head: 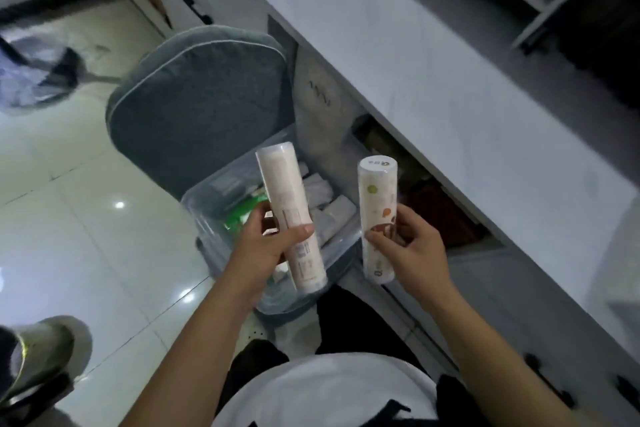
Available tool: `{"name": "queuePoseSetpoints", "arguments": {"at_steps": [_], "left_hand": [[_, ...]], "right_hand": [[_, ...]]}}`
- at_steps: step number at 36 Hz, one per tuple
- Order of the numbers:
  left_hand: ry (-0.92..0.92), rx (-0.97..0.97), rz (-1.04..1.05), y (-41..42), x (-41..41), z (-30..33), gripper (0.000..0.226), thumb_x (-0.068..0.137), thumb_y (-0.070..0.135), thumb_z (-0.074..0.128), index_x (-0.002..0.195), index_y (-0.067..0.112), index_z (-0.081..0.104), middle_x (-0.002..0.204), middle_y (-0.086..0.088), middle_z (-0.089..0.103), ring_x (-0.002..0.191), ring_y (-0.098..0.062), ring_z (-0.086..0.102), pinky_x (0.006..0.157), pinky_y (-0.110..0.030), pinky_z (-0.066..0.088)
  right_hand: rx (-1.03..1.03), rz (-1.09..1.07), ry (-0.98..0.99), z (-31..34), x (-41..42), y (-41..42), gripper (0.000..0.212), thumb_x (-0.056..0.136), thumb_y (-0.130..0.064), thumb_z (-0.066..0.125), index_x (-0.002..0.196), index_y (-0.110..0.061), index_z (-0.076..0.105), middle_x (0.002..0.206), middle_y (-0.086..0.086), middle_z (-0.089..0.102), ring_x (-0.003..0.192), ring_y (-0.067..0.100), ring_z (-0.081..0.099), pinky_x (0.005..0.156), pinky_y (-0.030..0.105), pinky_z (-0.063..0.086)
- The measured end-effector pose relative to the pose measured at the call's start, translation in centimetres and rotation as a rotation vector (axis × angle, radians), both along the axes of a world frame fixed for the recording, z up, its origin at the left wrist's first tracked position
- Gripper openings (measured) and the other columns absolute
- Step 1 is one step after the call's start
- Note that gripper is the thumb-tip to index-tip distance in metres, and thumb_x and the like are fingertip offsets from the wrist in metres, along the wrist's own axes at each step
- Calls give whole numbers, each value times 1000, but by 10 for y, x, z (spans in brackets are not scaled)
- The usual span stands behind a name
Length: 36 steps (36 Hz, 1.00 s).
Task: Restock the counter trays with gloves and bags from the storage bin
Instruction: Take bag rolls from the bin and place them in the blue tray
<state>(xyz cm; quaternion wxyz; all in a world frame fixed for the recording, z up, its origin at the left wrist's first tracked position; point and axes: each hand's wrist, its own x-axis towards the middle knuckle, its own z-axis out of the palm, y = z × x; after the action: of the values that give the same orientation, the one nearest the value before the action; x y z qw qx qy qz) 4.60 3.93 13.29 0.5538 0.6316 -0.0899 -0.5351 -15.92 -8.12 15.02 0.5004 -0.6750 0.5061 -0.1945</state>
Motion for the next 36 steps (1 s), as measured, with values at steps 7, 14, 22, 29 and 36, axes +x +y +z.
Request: {"name": "queuePoseSetpoints", "arguments": {"at_steps": [7, 14, 22, 29, 36], "left_hand": [[110, -80, -356, -2, -66, 18, 45, 70, 14, 86, 108, 21, 63, 95, -3, 74, 86, -19, 74, 67, -32, 60], [34, -156, -567, -7, -129, 48, 69, 56, 24, 93, 118, 28, 63, 105, 1, 75, 97, -19, 73, 78, -38, 60], [-96, -256, -563, -24, -197, 78, 65, 52, 31, 90, 112, 33, 66, 104, 8, 76, 91, -11, 74, 63, -23, 60], [-157, -319, -571, -44, -304, 92, 77, 45, 42, 95, 115, 30, 65, 110, 3, 75, 98, -20, 73, 76, -40, 61], [-116, -326, -628, -50, -421, 85, 77, 39, 43, 98, 109, 28, 70, 109, -3, 75, 98, -23, 74, 71, -35, 61]], "right_hand": [[-32, -343, 36, 45, -89, 57, 36, 76, -20, 81, 108, -30, 69, 96, -17, 72, 87, -7, 63, 67, 18, 49], [-137, -591, -9, 72, -163, 95, 34, 78, -21, 80, 107, -35, 68, 94, -22, 72, 88, -6, 64, 60, 12, 51], [-161, -712, -142, 81, -239, 94, 36, 77, -26, 80, 108, -37, 65, 96, -16, 73, 91, -4, 65, 74, 21, 56], [-146, -822, -212, 88, -348, 105, 44, 77, -26, 80, 117, -30, 64, 100, -17, 71, 94, -4, 64, 74, 23, 58], [-108, -1011, -231, 79, -483, 126, 43, 75, -18, 81, 111, -34, 63, 96, -9, 72, 90, 6, 67, 75, 28, 56]]}}
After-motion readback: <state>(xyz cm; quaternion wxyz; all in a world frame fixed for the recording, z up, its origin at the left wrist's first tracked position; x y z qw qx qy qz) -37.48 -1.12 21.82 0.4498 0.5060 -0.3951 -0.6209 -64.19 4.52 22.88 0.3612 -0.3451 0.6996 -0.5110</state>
